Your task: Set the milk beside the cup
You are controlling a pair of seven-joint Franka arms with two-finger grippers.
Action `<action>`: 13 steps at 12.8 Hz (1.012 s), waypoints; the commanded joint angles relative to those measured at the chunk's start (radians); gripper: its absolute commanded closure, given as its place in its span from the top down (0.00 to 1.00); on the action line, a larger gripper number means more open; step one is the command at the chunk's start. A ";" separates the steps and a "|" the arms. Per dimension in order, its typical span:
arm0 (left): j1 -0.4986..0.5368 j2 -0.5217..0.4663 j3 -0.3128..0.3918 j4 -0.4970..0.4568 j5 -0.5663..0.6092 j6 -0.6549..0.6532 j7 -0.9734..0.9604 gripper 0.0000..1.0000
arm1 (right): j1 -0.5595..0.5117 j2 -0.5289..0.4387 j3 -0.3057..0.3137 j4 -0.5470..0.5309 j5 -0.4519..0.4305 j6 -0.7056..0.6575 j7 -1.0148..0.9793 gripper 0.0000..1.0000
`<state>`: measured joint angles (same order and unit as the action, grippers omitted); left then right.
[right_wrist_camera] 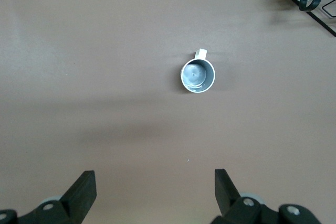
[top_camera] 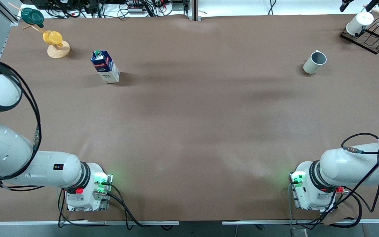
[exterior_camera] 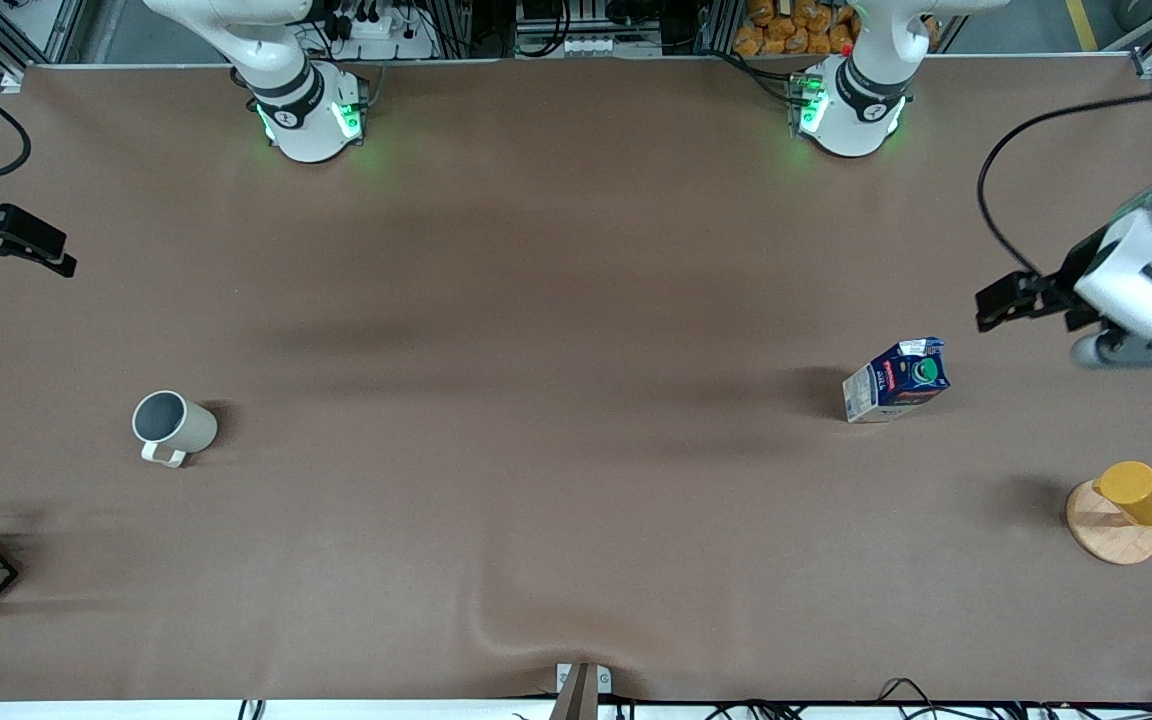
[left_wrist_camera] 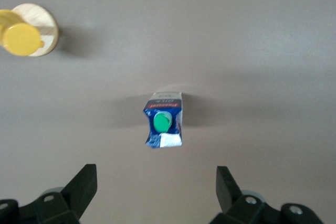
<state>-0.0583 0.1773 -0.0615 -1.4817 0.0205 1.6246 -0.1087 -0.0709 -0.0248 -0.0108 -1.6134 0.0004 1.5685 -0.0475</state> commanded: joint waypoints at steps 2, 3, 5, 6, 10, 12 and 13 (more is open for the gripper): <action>-0.041 0.050 0.003 -0.025 -0.016 0.063 -0.009 1.00 | -0.004 0.061 0.000 0.006 0.006 0.030 -0.024 1.00; -0.046 0.047 0.003 -0.057 -0.013 0.093 -0.028 1.00 | -0.006 0.087 0.000 0.006 0.006 0.047 -0.043 1.00; -0.063 0.038 -0.009 -0.112 -0.005 0.139 -0.106 1.00 | -0.010 0.130 0.000 0.006 0.007 0.077 -0.081 1.00; -0.064 0.039 -0.009 -0.126 -0.002 0.156 -0.115 1.00 | -0.021 0.147 0.000 0.006 0.007 0.093 -0.086 1.00; -0.054 0.011 -0.009 -0.238 0.010 0.271 -0.115 1.00 | -0.052 0.227 0.000 0.006 0.016 0.166 -0.159 1.00; -0.054 0.014 -0.009 -0.241 0.010 0.276 -0.117 1.00 | -0.063 0.302 0.000 0.009 0.018 0.217 -0.201 1.00; -0.054 0.014 -0.009 -0.246 0.010 0.279 -0.129 1.00 | -0.066 0.343 0.000 0.009 0.016 0.254 -0.233 1.00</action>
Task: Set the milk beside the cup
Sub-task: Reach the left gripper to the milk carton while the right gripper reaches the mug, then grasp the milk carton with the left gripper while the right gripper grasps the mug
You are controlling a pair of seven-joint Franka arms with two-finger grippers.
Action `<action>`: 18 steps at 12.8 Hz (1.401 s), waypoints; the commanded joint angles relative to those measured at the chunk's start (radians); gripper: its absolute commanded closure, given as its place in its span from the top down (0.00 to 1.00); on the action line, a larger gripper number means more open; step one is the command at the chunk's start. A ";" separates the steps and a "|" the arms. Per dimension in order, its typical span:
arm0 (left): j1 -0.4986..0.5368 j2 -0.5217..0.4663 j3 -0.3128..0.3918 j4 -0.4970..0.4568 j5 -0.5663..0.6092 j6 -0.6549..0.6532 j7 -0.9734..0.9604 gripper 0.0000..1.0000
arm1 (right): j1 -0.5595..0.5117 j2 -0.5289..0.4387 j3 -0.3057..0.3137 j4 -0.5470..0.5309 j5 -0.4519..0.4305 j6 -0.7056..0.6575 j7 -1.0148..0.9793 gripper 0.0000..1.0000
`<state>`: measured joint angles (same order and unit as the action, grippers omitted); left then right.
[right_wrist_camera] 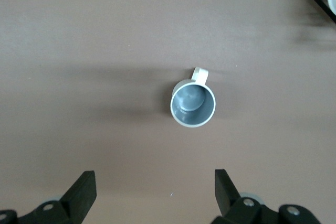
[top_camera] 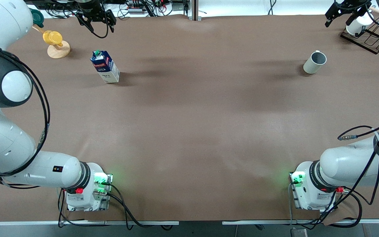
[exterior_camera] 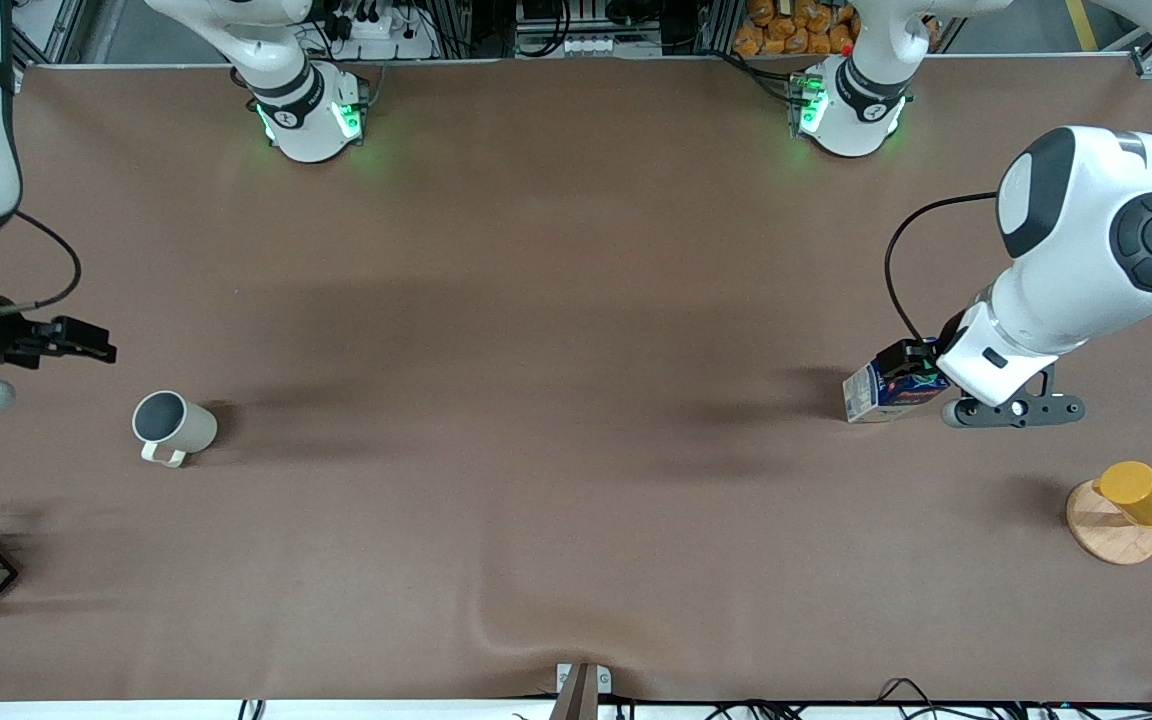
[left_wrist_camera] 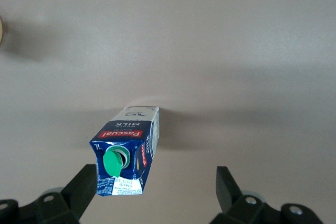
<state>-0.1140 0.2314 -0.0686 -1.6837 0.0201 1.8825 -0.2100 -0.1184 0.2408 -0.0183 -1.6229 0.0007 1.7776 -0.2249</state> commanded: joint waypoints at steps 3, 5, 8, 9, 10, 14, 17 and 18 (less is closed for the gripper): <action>0.002 -0.056 -0.002 -0.132 0.011 0.105 -0.037 1.00 | -0.038 0.181 0.008 0.014 0.016 0.101 -0.099 1.00; 0.005 -0.049 -0.002 -0.186 0.011 0.186 -0.037 1.00 | -0.041 0.230 0.008 0.011 0.016 0.129 -0.100 1.00; 0.008 -0.046 -0.002 -0.261 0.026 0.279 -0.037 1.00 | -0.038 0.282 0.008 0.008 0.016 0.147 -0.100 1.00; 0.008 -0.049 0.000 -0.275 0.035 0.279 -0.037 1.00 | -0.038 0.299 0.008 0.006 0.016 0.163 -0.100 1.00; 0.013 -0.050 0.000 -0.280 0.059 0.274 -0.035 1.00 | -0.040 0.313 0.008 0.006 0.016 0.166 -0.100 1.00; 0.028 -0.061 0.001 -0.248 0.083 0.209 -0.020 1.00 | -0.033 0.360 0.008 0.001 0.016 0.177 -0.102 0.88; 0.063 -0.066 -0.002 -0.263 0.084 0.188 -0.014 1.00 | -0.038 0.390 0.009 0.003 0.016 0.184 -0.106 0.00; 0.066 -0.061 -0.002 -0.266 0.084 0.188 -0.005 1.00 | -0.037 0.390 0.009 0.003 0.016 0.184 -0.111 0.00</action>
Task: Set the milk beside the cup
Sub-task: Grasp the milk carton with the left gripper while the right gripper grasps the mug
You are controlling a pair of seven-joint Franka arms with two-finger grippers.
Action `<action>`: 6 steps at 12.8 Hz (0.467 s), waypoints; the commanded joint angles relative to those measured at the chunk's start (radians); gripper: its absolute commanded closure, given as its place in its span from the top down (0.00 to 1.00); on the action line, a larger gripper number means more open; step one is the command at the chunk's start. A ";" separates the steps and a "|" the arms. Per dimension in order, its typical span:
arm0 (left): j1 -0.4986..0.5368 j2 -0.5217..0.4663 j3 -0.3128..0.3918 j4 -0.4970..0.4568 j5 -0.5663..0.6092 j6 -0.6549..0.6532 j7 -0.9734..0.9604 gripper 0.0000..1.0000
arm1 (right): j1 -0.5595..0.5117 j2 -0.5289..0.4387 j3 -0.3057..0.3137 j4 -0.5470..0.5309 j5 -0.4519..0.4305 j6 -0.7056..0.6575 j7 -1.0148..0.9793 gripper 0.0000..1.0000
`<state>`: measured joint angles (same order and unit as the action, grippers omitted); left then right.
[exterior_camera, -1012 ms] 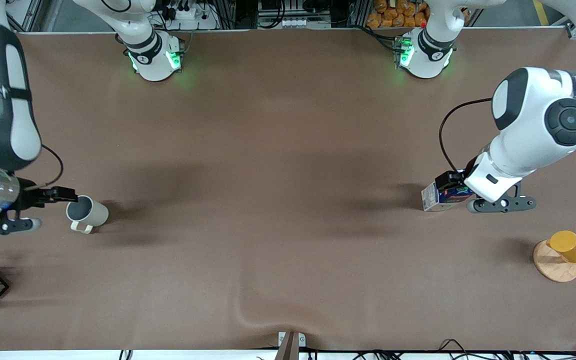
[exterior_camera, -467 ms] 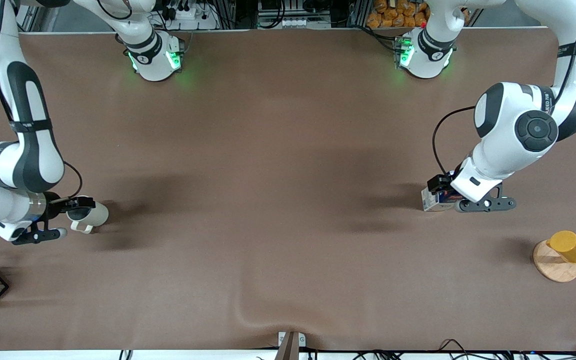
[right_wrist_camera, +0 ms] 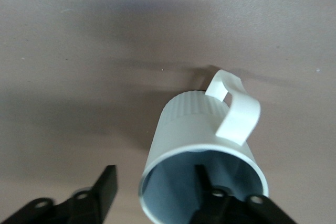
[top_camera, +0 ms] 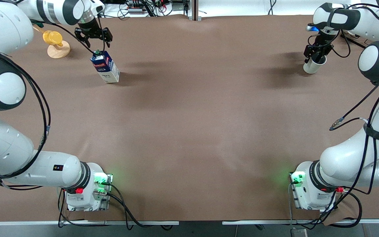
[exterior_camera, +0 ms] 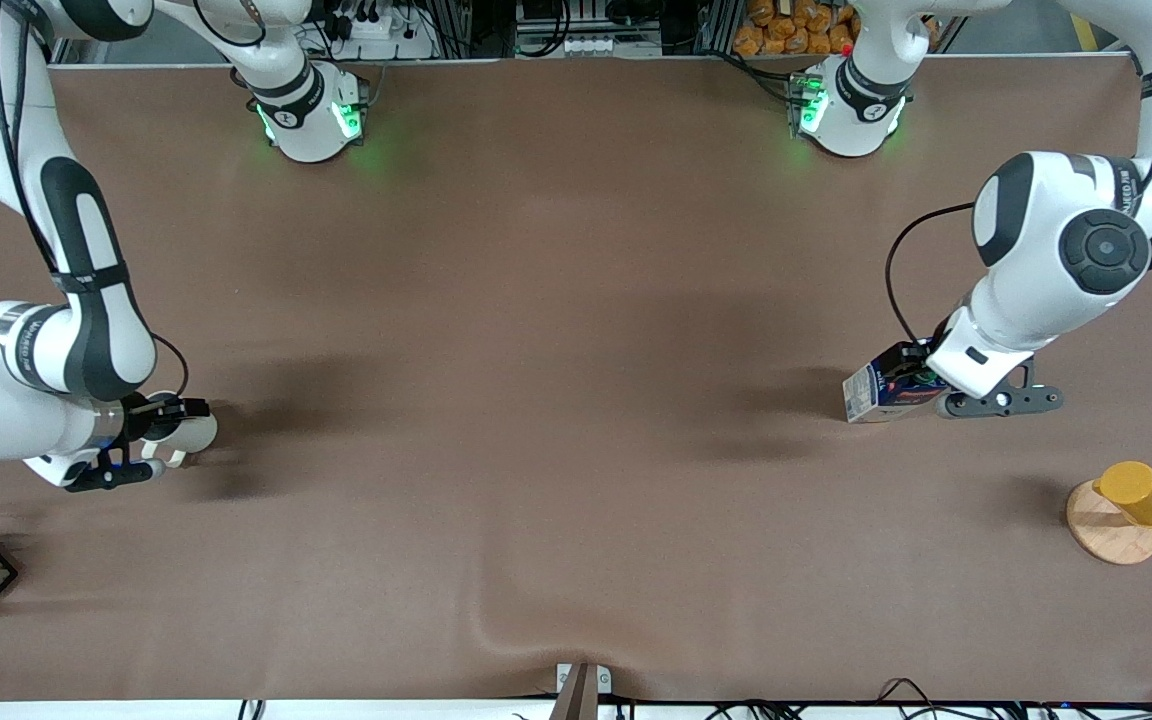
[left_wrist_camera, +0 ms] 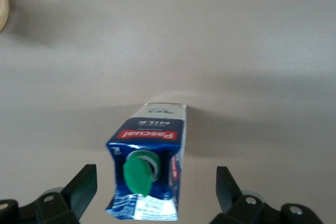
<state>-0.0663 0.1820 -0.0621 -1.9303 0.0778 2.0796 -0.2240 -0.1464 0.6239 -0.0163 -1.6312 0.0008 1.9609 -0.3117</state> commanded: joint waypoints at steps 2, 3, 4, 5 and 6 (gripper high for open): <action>0.020 -0.007 -0.008 -0.033 0.027 -0.009 0.009 1.00 | -0.007 0.005 0.007 0.011 0.016 0.000 -0.024 0.00; 0.029 -0.003 -0.008 -0.038 0.027 -0.007 0.009 1.00 | -0.005 0.002 0.007 0.011 0.016 -0.002 -0.024 0.00; 0.031 0.001 -0.010 -0.041 0.025 -0.007 0.009 1.00 | -0.001 -0.003 0.007 0.011 0.016 -0.002 -0.024 0.00; 0.031 0.007 -0.010 -0.041 0.025 -0.007 0.009 1.00 | 0.001 -0.007 0.010 0.016 0.016 -0.002 -0.024 0.00; 0.031 0.017 -0.010 -0.041 0.025 -0.007 0.009 1.00 | 0.005 -0.009 0.013 0.022 0.016 0.000 -0.024 0.00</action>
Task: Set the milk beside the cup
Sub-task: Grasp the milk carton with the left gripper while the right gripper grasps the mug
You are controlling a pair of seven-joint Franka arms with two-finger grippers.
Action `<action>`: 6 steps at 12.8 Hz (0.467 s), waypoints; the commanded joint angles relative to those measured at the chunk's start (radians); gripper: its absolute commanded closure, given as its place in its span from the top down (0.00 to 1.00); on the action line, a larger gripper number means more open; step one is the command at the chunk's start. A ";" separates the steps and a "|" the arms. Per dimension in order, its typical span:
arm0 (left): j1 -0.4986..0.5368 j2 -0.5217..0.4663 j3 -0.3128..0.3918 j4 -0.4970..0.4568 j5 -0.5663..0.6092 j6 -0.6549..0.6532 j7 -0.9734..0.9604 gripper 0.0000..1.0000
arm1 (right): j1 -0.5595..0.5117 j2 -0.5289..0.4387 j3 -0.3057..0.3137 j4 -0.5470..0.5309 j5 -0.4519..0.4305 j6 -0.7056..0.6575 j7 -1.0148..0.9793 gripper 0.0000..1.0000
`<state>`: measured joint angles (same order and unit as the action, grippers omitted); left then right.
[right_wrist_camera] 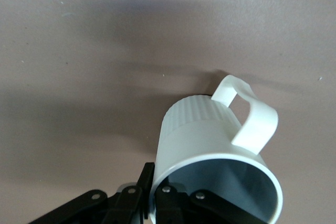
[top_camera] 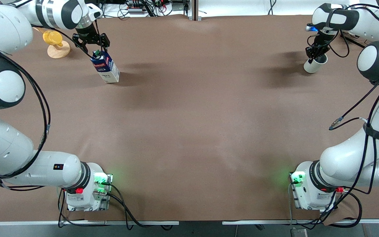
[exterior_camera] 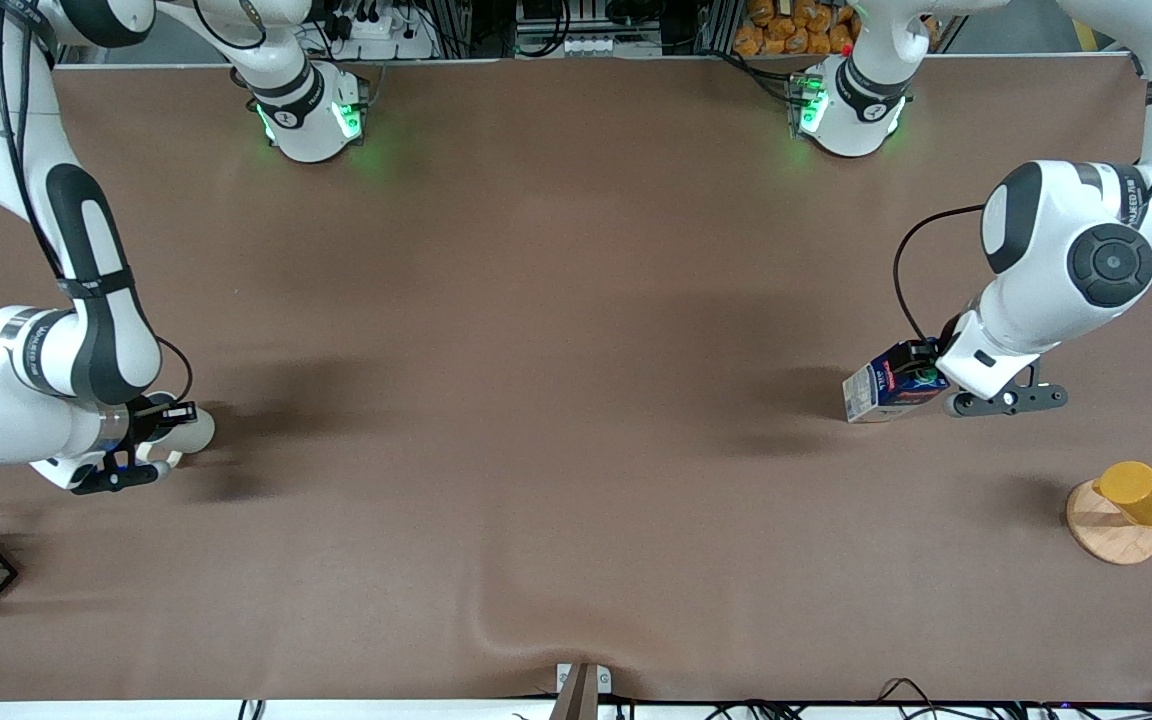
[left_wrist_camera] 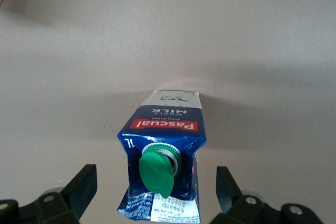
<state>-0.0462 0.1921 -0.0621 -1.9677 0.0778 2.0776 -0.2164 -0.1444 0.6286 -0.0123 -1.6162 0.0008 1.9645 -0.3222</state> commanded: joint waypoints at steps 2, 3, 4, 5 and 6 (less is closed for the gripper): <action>0.009 0.020 -0.010 -0.003 0.025 -0.005 0.002 1.00 | 0.048 -0.009 0.009 0.054 0.019 -0.006 -0.002 0.00; 0.009 0.023 -0.010 -0.003 0.025 -0.004 0.002 1.00 | 0.084 -0.006 0.009 0.071 0.021 -0.007 0.009 0.00; 0.009 0.030 -0.010 -0.002 0.025 -0.004 0.002 1.00 | 0.129 -0.006 0.009 0.075 0.021 -0.004 0.043 0.00; 0.009 0.038 -0.010 0.001 0.023 -0.004 0.002 0.99 | 0.164 -0.006 0.009 0.087 0.021 -0.006 0.114 0.00; 0.009 0.046 -0.010 0.003 0.023 -0.004 0.000 0.92 | 0.201 -0.003 0.009 0.094 0.021 -0.006 0.183 0.00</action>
<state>-0.0462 0.2267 -0.0630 -1.9715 0.0778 2.0777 -0.2164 -0.0059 0.6281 0.0053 -1.5408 0.0135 1.9695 -0.2355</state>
